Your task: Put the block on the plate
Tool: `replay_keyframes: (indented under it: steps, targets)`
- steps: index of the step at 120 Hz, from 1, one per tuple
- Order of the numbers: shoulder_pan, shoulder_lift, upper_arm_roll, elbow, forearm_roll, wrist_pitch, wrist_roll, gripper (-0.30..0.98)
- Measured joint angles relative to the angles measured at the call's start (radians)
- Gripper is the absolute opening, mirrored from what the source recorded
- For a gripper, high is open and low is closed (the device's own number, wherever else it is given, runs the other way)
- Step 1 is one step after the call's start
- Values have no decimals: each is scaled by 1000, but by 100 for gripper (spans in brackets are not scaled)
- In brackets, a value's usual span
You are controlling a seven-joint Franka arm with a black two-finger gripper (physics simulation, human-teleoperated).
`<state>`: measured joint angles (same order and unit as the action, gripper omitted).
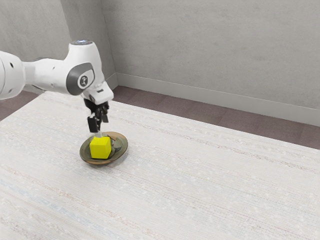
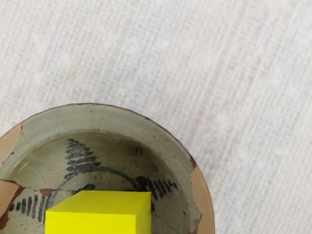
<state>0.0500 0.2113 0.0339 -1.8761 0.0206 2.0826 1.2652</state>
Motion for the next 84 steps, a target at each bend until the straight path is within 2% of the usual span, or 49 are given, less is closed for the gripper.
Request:
replay_keyframes:
  steps: [14,38,84]
  targets:
    - [-53,-70,1,11,-21,-69,-27,67]
    - [-143,-154,18,115,-22,-193,-68,68]
    - [-138,-194,21,168,-22,-297,-118,69]
